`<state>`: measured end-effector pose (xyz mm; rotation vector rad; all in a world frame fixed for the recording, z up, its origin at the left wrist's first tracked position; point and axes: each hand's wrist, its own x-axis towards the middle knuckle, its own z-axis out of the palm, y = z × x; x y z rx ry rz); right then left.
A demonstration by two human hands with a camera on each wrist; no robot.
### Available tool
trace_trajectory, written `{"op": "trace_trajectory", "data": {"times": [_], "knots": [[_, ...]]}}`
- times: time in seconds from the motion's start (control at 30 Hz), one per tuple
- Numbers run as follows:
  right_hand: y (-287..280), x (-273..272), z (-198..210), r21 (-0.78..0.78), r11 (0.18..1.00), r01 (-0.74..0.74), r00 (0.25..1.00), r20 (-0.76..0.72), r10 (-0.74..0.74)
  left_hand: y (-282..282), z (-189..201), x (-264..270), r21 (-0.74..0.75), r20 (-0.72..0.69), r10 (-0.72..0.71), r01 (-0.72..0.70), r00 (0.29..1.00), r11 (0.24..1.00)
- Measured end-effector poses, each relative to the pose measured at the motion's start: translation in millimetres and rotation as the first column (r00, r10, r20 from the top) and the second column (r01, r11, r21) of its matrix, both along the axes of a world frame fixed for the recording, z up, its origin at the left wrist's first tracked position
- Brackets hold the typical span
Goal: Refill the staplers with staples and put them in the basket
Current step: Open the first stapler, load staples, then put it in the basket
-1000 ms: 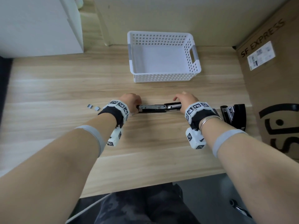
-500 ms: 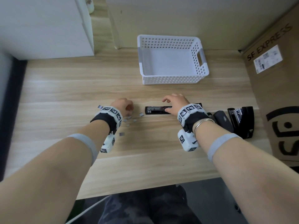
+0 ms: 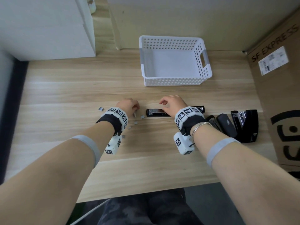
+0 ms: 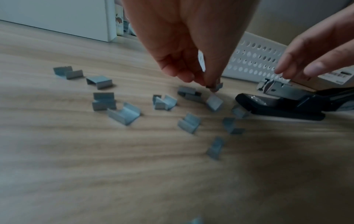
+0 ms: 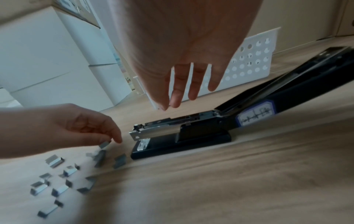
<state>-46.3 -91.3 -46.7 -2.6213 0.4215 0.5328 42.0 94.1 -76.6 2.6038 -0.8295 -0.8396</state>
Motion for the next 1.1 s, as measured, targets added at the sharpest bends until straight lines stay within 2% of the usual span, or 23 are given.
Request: {"op": "trace_trajectory", "data": {"times": [0.2,0.37,0.57,0.77,0.9,1.03,1.1], "knots": [[9,14,7,0.07,0.997,-0.016,0.999,0.028,0.014,-21,14,-3,-0.191,-0.026,0.076,-0.08,0.997,0.978],[10,15,8,0.237,0.966,0.105,0.992,0.04,-0.117,-40,15,-15,-0.345,-0.069,0.15,-0.164,0.986,0.924],[-1,9,7,0.382,0.89,0.249,0.96,0.023,-0.279,-55,17,-18,-0.399,-0.166,0.216,-0.266,0.962,0.877],[-5,6,0,0.494,0.796,0.35,0.905,0.041,-0.424,-65,15,-19,-0.418,-0.177,0.264,-0.315,0.948,0.852],[-9,2,-2,0.411,0.859,0.307,0.936,0.033,-0.35,-63,13,-22,-0.402,-0.204,0.233,-0.298,0.951,0.866],[-8,-1,0,0.184,0.973,0.136,0.989,0.033,-0.144,-58,9,-25,-0.238,-0.16,0.188,-0.223,0.969,0.945],[-6,-2,1,0.066,0.997,0.036,0.999,0.007,-0.037,-56,6,-23,-0.158,-0.151,0.156,-0.179,0.976,0.971]]}}
